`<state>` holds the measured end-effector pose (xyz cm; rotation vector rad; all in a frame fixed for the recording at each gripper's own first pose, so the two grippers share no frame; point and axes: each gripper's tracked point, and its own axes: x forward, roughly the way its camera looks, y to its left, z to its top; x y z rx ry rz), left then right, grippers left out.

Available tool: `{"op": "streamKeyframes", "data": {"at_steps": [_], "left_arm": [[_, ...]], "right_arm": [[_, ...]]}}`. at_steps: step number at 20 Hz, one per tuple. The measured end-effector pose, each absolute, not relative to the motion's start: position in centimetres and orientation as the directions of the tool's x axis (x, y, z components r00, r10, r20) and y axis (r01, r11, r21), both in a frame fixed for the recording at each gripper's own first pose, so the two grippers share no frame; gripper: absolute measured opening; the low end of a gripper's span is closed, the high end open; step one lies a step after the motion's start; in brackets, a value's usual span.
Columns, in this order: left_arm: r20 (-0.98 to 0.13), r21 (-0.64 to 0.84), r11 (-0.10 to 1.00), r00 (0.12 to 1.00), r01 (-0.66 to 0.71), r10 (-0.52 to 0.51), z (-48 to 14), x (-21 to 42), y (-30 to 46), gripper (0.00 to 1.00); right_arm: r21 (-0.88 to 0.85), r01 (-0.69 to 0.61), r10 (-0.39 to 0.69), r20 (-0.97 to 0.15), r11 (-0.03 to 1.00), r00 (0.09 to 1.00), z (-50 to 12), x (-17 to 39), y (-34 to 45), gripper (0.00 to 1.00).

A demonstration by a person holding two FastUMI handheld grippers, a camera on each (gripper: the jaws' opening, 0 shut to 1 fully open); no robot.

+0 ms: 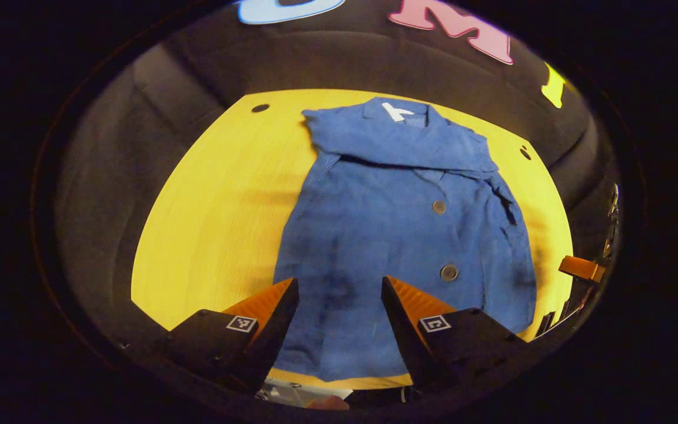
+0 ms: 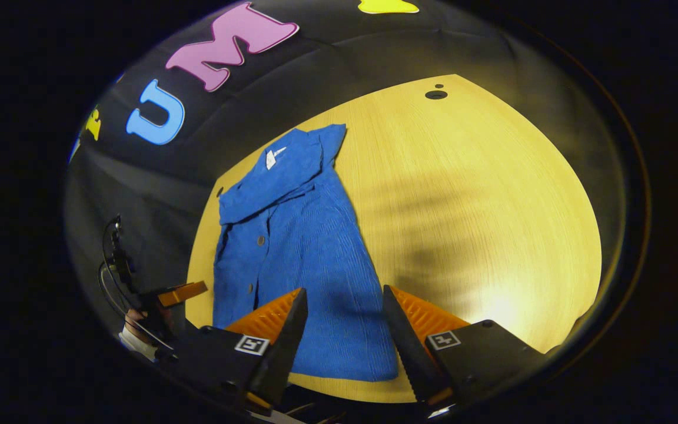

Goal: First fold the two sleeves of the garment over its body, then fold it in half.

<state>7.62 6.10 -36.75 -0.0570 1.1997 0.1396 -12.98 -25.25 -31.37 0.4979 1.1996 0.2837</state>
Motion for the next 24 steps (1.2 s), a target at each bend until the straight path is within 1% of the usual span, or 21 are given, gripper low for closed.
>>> {"op": "streamKeyframes", "data": {"at_steps": [1, 2, 4, 6, 8, 10, 12, 14, 15, 16, 17, 18, 20, 21, 22, 23, 24], "left_arm": [[-0.944, 0.03, 0.986, 0.319, -0.166, 0.082, -37.7, 5.6, 7.0, 0.85], [-0.95, 0.039, 0.983, 0.297, -0.181, 0.093, -38.3, 4.0, 8.0, 0.85], [-0.955, 0.062, 0.979, 0.273, -0.193, 0.114, -38.9, 2.0, 9.8, 0.85], [-0.961, 0.056, 0.984, 0.257, -0.171, 0.1, -39.1, 1.6, 10.4, 0.84], [-0.963, 0.087, 0.985, 0.239, -0.15, 0.122, -39.7, 0.9, 11.3, 0.84], [-0.967, 0.109, 0.984, 0.212, -0.143, 0.138, -40.3, -0.3, 12.2, 0.84], [-0.974, 0.088, 0.987, 0.196, -0.134, 0.113, -41.1, -1.0, 12.0, 0.85], [-0.983, 0.091, 0.989, 0.147, -0.117, 0.108, -42.4, -2.1, 12.4, 0.84], [-0.978, 0.084, 0.989, 0.177, -0.125, 0.106, -42.3, -1.5, 12.5, 0.85], [-0.981, 0.08, 0.988, 0.166, -0.13, 0.102, -42.6, -1.6, 12.6, 0.83], [-0.98, 0.075, 0.989, 0.171, -0.13, 0.097, -42.6, -1.7, 12.6, 0.84], [-0.981, 0.067, 0.99, 0.173, -0.122, 0.088, -42.7, -1.7, 12.6, 0.84], [-0.979, 0.047, 0.992, 0.189, -0.121, 0.069, -42.8, -1.6, 12.7, 0.84], [-0.978, 0.046, 0.991, 0.199, -0.124, 0.07, -43.0, -1.6, 12.7, 0.84], [-0.978, 0.045, 0.992, 0.199, -0.12, 0.068, -42.9, -1.7, 12.6, 0.83], [-0.981, 0.043, 0.994, 0.184, -0.103, 0.061, -43.1, -1.7, 12.2, 0.83], [-0.984, 0.036, 0.995, 0.173, -0.088, 0.051, -43.0, -1.6, 11.6, 0.73]], "right_arm": [[0.48, 0.053, 0.442, -0.841, 0.876, 0.312, -31.8, -14.4, -25.2, 0.82], [0.458, 0.045, 0.43, -0.861, 0.888, 0.272, -32.5, -15.8, -24.8, 0.95], [0.401, 0.016, 0.389, -0.897, 0.916, 0.211, -33.3, -18.1, -24.8, 0.96], [0.366, 0.004, 0.357, -0.912, 0.931, 0.201, -33.9, -19.7, -24.5, 0.97], [0.331, 0.015, 0.324, -0.932, 0.944, 0.163, -34.4, -21.3, -24.7, 0.96], [0.317, 0.022, 0.311, -0.939, 0.948, 0.144, -34.7, -22.2, -24.4, 0.97], [0.279, 0.006, 0.275, -0.951, 0.96, 0.143, -35.4, -22.4, -24.8, 0.97], [0.217, -0.012, 0.217, -0.971, 0.976, 0.102, -36.6, -23.5, -25.7, 0.97], [0.197, -0.024, 0.198, -0.976, 0.98, 0.09, -37.0, -23.7, -26.0, 0.85], [0.187, -0.035, 0.19, -0.977, 0.982, 0.101, -37.2, -23.6, -26.0, 0.97], [0.17, -0.046, 0.173, -0.981, 0.984, 0.085, -37.5, -23.9, -26.2, 0.97], [0.145, -0.059, 0.151, -0.984, 0.988, 0.1, -37.3, -23.6, -26.8, 0.96], [0.122, -0.06, 0.128, -0.986, 0.991, 0.103, -37.7, -23.6, -26.6, 0.92], [0.107, -0.081, 0.115, -0.988, 0.991, 0.101, -37.8, -23.8, -26.4, 0.93], [0.108, -0.108, 0.118, -0.988, 0.988, 0.096, -37.8, -24.0, -26.1, 0.87], [0.112, -0.13, 0.124, -0.989, 0.985, 0.082, -37.9, -24.5, -25.5, 0.92], [0.126, -0.145, 0.137, -0.988, 0.981, 0.072, -37.8, -24.6, -24.8, 0.73]]}}
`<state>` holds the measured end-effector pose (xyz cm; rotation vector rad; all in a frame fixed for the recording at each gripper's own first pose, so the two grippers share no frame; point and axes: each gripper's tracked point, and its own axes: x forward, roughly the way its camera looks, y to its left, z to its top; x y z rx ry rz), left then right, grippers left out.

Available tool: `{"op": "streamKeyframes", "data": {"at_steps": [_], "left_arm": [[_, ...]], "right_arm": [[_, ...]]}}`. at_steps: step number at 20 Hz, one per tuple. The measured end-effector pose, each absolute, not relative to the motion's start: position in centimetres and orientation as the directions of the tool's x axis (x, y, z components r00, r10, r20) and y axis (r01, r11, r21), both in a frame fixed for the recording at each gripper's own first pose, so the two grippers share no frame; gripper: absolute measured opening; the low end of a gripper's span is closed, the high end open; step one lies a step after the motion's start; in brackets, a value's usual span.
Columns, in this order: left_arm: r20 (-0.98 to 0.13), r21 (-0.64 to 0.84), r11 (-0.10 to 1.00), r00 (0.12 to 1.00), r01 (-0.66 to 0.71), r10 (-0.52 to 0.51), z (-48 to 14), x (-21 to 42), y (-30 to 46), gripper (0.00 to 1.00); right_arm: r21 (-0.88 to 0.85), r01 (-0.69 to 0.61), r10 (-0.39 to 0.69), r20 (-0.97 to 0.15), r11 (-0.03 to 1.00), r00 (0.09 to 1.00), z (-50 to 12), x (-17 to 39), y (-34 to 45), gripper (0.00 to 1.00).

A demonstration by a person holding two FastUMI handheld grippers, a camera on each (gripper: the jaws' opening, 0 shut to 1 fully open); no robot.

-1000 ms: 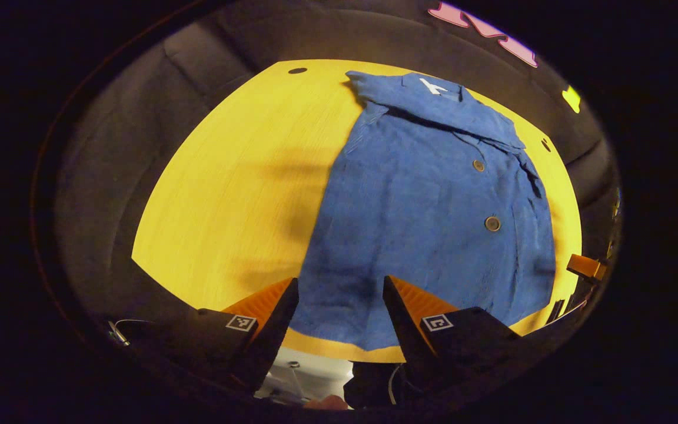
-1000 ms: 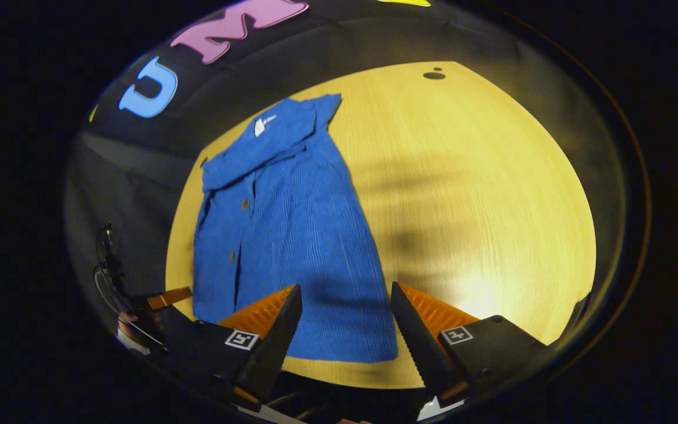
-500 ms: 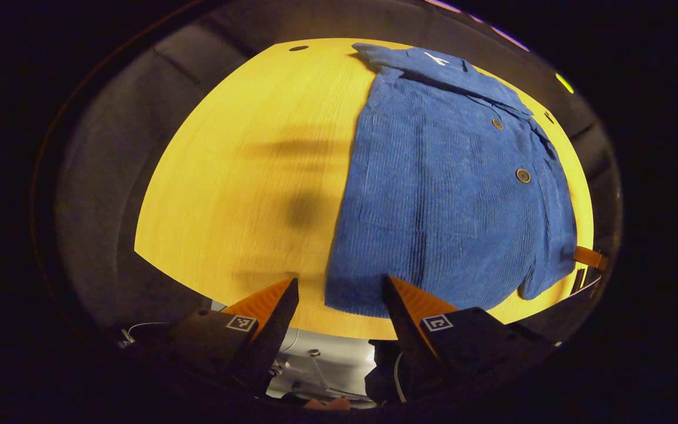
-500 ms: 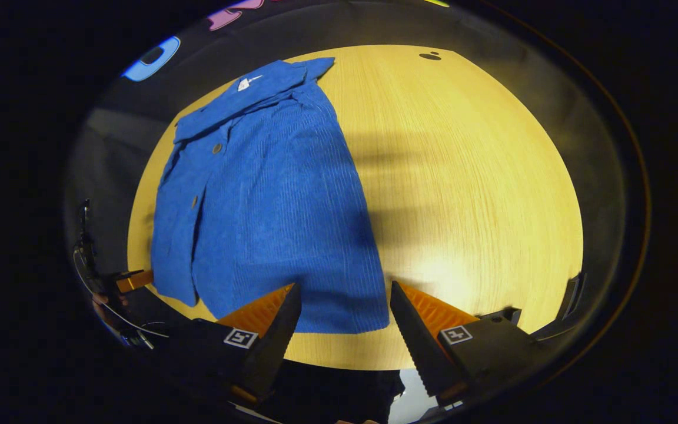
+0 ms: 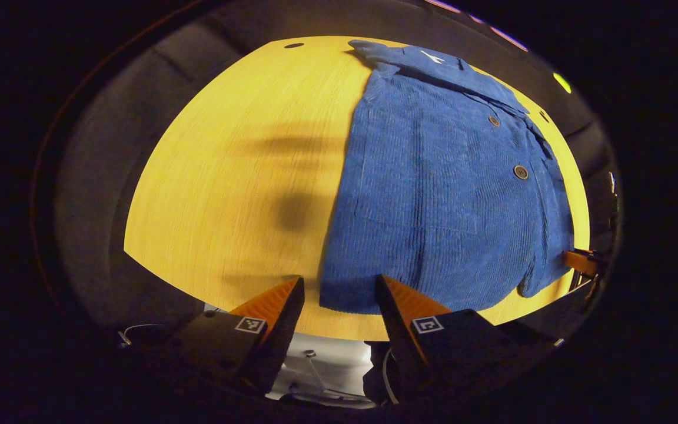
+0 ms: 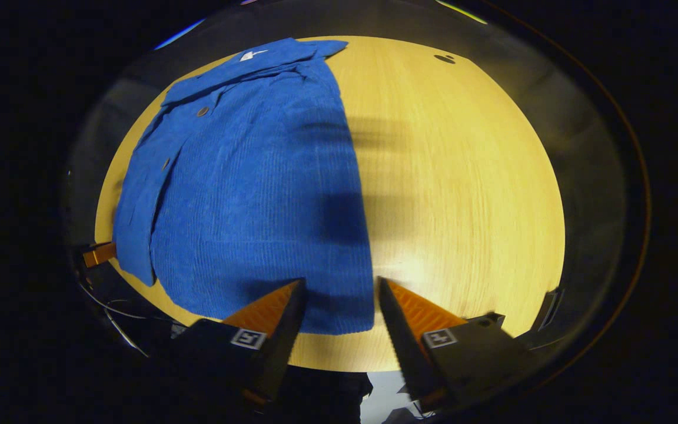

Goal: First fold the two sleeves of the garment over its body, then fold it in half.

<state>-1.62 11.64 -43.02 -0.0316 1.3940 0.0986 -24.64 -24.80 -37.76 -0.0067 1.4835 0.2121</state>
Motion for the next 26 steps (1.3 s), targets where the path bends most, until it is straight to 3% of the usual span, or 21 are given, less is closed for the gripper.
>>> {"op": "streamKeyframes", "data": {"at_steps": [1, 3, 4, 5, 7, 10, 15, 19, 23, 26], "left_arm": [[-0.986, 0.026, 0.996, 0.159, -0.088, 0.04, -43.1, -1.6, 11.0, 0.67], [-0.988, 0.023, 0.996, 0.148, -0.092, 0.037, -43.1, -1.2, 10.6, 0.18], [-0.986, -0.009, 0.996, 0.165, -0.088, 0.006, -43.3, -0.9, 10.4, 0.1], [-0.986, -0.046, 0.994, 0.165, -0.104, -0.028, -43.0, -0.8, 10.1, 0.02], [-0.975, -0.111, 0.983, 0.205, -0.143, -0.08, -41.1, -0.1, 10.1, 0.01], [-0.941, -0.2, 0.968, 0.307, -0.152, -0.146, -35.9, 2.3, 11.1, 0.01], [-0.899, -0.226, 0.971, 0.4, -0.073, -0.18, -28.7, 6.9, 12.1, 0.01], [-0.868, -0.23, 0.973, 0.453, -0.004, -0.203, -24.1, 12.8, 12.2, 0.01], [-0.846, -0.156, 0.986, 0.509, 0.051, -0.16, -21.3, 21.1, 12.5, 0.01], [-0.826, -0.167, 0.985, 0.551, -0.047, -0.114, -21.0, 28.7, 13.5, 0.01]], "right_arm": [[0.165, -0.144, 0.177, -0.981, 0.976, 0.073, -37.6, -24.7, -23.7, 0.55], [0.16, -0.133, 0.173, -0.981, 0.978, 0.092, -37.5, -24.4, -23.4, 0.01], [0.178, -0.128, 0.188, -0.979, 0.976, 0.074, -37.4, -24.7, -23.4, 0.07], [0.207, -0.086, 0.212, -0.975, 0.975, 0.067, -37.2, -24.8, -23.2, 0.07], [0.231, -0.031, 0.233, -0.966, 0.972, 0.109, -34.8, -23.2, -23.5, 0.07], [0.228, -0.069, 0.238, -0.95, 0.971, 0.203, -30.3, -20.6, -23.9, 0.07], [0.251, -0.091, 0.267, -0.912, 0.964, 0.312, -23.8, -14.4, -21.4, 0.07], [0.275, -0.05, 0.27, -0.864, 0.96, 0.425, -18.5, -6.3, -19.3, 0.07], [0.259, -0.049, 0.249, -0.836, 0.965, 0.489, -16.7, 3.3, -18.5, 0.07], [0.192, -0.017, 0.17, -0.823, 0.981, 0.542, -18.7, 12.4, -20.0, 0.07]]}}
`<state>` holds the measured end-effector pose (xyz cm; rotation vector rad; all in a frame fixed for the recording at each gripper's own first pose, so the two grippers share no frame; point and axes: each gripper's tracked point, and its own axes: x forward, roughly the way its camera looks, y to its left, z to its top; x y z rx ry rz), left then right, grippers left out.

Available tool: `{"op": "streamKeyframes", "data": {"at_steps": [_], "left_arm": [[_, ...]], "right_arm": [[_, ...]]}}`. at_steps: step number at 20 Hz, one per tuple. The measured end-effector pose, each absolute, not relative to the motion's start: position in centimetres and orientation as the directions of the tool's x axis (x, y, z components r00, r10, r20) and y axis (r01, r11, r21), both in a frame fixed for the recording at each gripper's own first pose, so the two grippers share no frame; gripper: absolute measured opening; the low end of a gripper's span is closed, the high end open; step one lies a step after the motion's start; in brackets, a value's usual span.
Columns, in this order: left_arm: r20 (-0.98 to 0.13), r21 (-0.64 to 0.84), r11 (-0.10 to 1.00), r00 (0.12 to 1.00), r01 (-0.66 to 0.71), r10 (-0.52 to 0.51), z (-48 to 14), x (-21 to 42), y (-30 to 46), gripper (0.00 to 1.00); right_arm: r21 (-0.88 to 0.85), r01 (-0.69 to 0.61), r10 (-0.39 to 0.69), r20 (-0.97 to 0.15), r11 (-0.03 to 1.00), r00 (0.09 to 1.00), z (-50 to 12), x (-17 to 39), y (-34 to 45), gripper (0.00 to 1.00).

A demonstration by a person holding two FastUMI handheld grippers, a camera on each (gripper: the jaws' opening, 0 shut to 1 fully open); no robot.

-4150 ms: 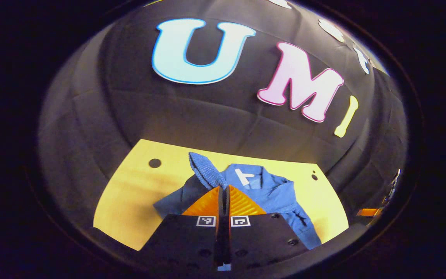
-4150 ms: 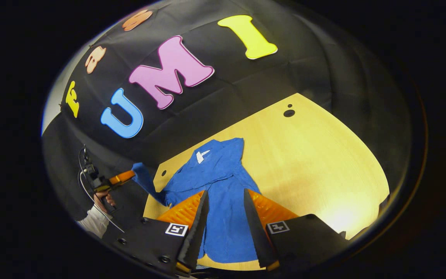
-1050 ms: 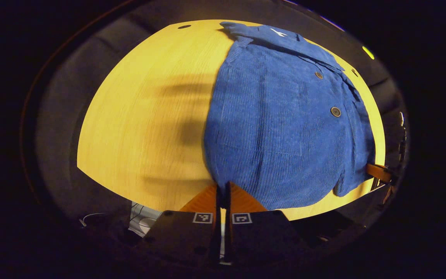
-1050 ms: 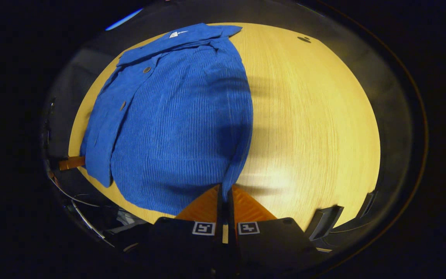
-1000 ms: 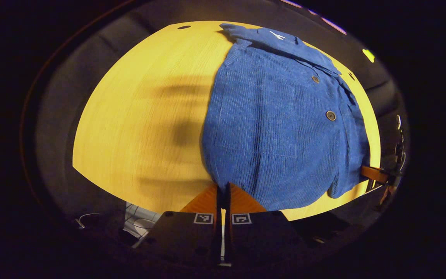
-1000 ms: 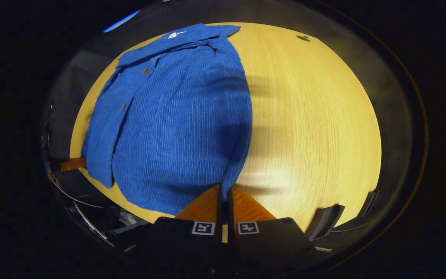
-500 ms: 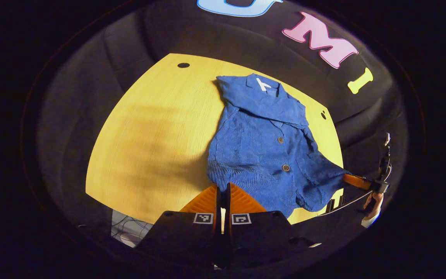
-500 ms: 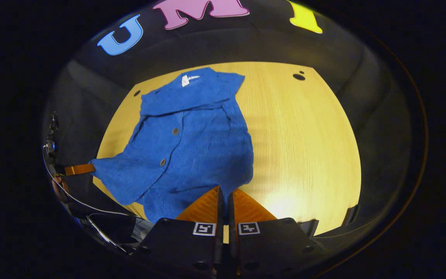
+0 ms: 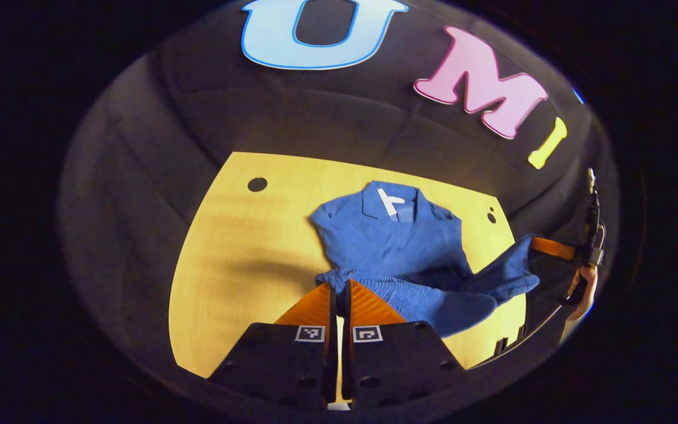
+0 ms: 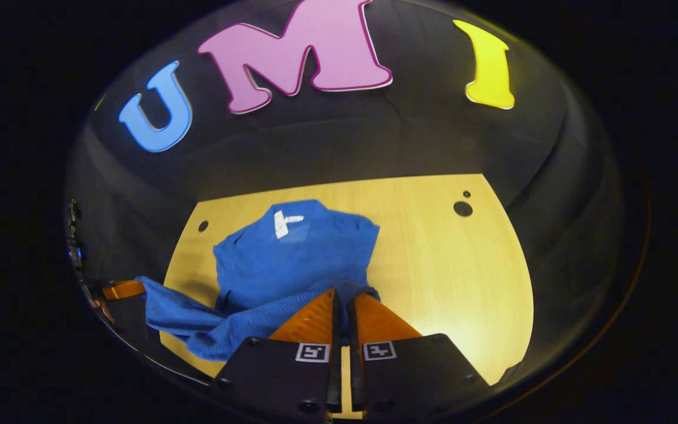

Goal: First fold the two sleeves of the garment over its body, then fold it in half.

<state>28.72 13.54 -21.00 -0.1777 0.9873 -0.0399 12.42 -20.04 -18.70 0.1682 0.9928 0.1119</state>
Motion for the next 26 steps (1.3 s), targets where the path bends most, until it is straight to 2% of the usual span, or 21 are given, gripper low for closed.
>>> {"op": "streamKeyframes", "data": {"at_steps": [2, 5, 7, 8, 9, 10, 11, 12, 13, 15, 16, 17, 18, 20, 23, 26], "left_arm": [[-0.817, -0.214, 0.969, 0.566, -0.119, -0.111, -22.0, 33.9, 13.8, 0.01], [-0.858, -0.175, 0.968, 0.511, -0.18, -0.06, -27.4, 39.2, 14.8, 0.01], [-0.908, -0.124, 0.968, 0.419, -0.219, -0.021, -31.6, 40.5, 14.5, 0.01], [-0.921, -0.094, 0.968, 0.388, -0.233, 0.004, -33.3, 41.3, 14.5, 0.01], [-0.929, -0.067, 0.971, 0.37, -0.231, 0.024, -34.4, 41.9, 14.3, 0.01], [-0.934, -0.045, 0.974, 0.355, -0.223, 0.038, -35.2, 42.6, 14.2, 0.01], [-0.935, -0.031, 0.976, 0.352, -0.214, 0.048, -35.5, 43.6, 14.4, 0.01], [-0.924, -0.049, 0.978, 0.381, -0.201, 0.032, -35.6, 44.8, 14.4, 0.06], [-0.9, -0.064, 0.978, 0.435, -0.198, 0.029, -35.3, 46.2, 14.5, 0.12], [-0.828, -0.138, 0.971, 0.561, -0.197, -0.004, -33.8, 49.0, 13.8, 0.3], [-0.798, -0.157, 0.97, 0.602, -0.183, -0.016, -33.1, 49.8, 13.6, 0.46], [-0.773, -0.162, 0.973, 0.633, -0.165, -0.022, -32.1, 49.9, 13.5, 0.5], [-0.749, -0.161, 0.975, 0.662, -0.154, -0.019, -31.3, 50.3, 13.5, 0.61], [-0.724, -0.156, 0.975, 0.69, -0.157, -0.005, -29.7, 50.4, 13.6, 0.74], [-0.704, -0.176, 0.975, 0.709, -0.139, -0.026, -27.6, 48.7, 12.5, 0.76], [-0.628, -0.084, 0.994, 0.779, -0.072, 0.003, -23.1, 45.6, 11.7, 0.79]], "right_arm": [[0.16, -0.017, 0.143, -0.822, 0.987, 0.552, -21.3, 18.0, -20.6, 0.07], [0.214, 0.04, 0.17, -0.863, 0.976, 0.475, -27.8, 23.5, -19.8, 0.07], [0.211, 0.057, 0.17, -0.896, 0.976, 0.409, -32.6, 25.6, -19.4, 0.07], [0.224, 0.071, 0.18, -0.903, 0.972, 0.391, -34.5, 26.3, -18.8, 0.0], [0.242, 0.091, 0.191, -0.906, 0.966, 0.378, -36.1, 26.9, -18.2, 0.07], [0.263, 0.111, 0.206, -0.907, 0.958, 0.368, -37.4, 27.4, -17.8, 0.0], [0.301, 0.137, 0.237, -0.904, 0.944, 0.355, -38.3, 27.7, -17.4, 0.07], [0.358, 0.159, 0.284, -0.89, 0.92, 0.357, -38.6, 28.3, -16.7, 0.06], [0.406, 0.164, 0.32, -0.865, 0.899, 0.387, -38.7, 29.3, -16.3, 0.17], [0.456, 0.148, 0.349, -0.819, 0.877, 0.457, -38.3, 30.9, -16.5, 0.26], [0.479, 0.134, 0.362, -0.792, 0.867, 0.492, -37.8, 31.6, -16.2, 0.27], [0.502, 0.111, 0.372, -0.756, 0.858, 0.539, -36.7, 32.6, -16.3, 0.48], [0.519, 0.076, 0.376, -0.704, 0.852, 0.603, -35.0, 33.7, -16.4, 0.65], [0.519, 0.065, 0.343, -0.648, 0.853, 0.68, -32.2, 35.2, -17.6, 0.98], [0.488, 0.002, 0.348, -0.626, 0.873, 0.698, -29.0, 33.4, -18.4, 0.98], [0.362, -0.082, 0.294, -0.583, 0.929, 0.758, -24.3, 30.7, -19.5, 0.98]]}}
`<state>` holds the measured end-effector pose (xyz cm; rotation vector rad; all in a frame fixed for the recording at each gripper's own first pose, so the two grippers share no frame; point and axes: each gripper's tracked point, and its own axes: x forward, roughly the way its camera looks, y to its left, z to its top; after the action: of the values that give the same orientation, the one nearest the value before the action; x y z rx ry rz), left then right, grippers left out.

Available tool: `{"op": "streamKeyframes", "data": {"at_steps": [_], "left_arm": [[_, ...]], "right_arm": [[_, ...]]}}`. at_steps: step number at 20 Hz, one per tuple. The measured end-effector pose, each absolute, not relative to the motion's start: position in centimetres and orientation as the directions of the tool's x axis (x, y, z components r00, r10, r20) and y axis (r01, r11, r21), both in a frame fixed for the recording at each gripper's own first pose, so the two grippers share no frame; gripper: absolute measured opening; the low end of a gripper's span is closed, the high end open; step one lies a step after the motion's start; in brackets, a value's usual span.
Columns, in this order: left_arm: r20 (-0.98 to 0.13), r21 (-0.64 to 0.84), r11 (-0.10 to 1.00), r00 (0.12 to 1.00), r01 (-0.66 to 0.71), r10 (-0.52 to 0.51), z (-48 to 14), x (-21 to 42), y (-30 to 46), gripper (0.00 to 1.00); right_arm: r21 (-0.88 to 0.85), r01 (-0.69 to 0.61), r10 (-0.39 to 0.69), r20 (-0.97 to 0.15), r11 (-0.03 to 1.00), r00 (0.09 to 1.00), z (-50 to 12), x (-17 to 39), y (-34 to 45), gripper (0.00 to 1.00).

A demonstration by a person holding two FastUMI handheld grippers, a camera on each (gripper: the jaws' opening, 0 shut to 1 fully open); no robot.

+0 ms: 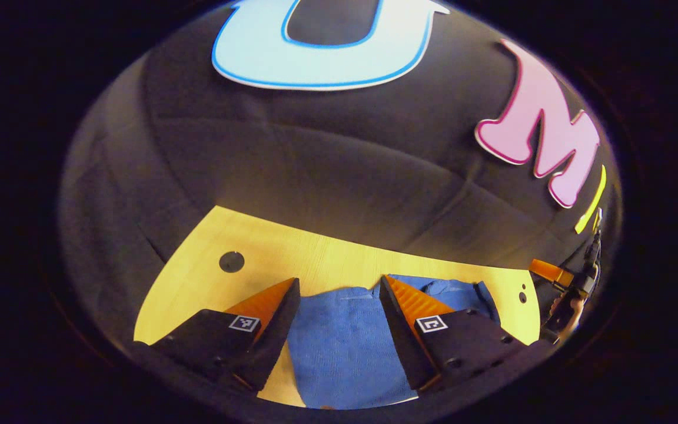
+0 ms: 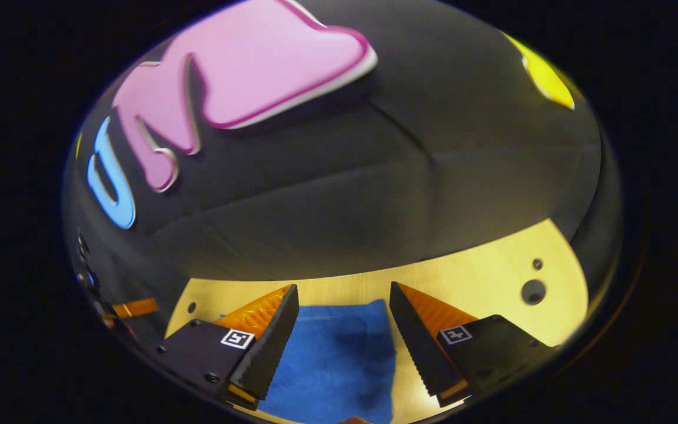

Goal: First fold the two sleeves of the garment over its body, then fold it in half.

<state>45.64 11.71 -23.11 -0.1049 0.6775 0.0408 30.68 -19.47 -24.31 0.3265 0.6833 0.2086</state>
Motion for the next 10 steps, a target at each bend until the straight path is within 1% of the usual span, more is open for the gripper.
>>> {"op": "streamKeyframes", "data": {"at_steps": [1, 2, 3, 4, 6, 10], "left_arm": [[-0.599, -0.033, 0.998, 0.8, -0.062, 0.03, -21.5, 44.1, 11.7, 0.8], [-0.559, 0.012, 0.998, 0.827, -0.064, 0.06, -19.8, 42.7, 11.6, 0.83], [-0.541, 0.034, 0.997, 0.837, -0.071, 0.078, -18.2, 41.0, 11.3, 0.85], [-0.517, 0.024, 0.998, 0.854, -0.054, 0.058, -16.7, 39.3, 10.3, 0.84], [-0.465, -0.024, 1.0, 0.885, 0.005, -0.016, -13.9, 35.5, 8.1, 0.84], [-0.38, -0.004, 0.998, 0.923, 0.059, -0.056, -10.0, 26.5, 7.4, 0.84]], "right_arm": [[0.344, -0.094, 0.283, -0.556, 0.934, 0.782, -22.3, 29.6, -19.1, 0.98], [0.327, -0.104, 0.274, -0.532, 0.939, 0.801, -20.3, 28.1, -18.9, 0.98], [0.314, -0.11, 0.265, -0.506, 0.943, 0.821, -18.2, 26.5, -18.8, 0.98], [0.306, -0.111, 0.255, -0.485, 0.946, 0.837, -16.2, 24.7, -18.7, 0.98], [0.303, -0.114, 0.245, -0.442, 0.946, 0.863, -11.9, 20.5, -17.6, 0.98], [0.247, -0.105, 0.192, -0.36, 0.963, 0.913, -4.4, 10.7, -15.9, 0.97]]}}
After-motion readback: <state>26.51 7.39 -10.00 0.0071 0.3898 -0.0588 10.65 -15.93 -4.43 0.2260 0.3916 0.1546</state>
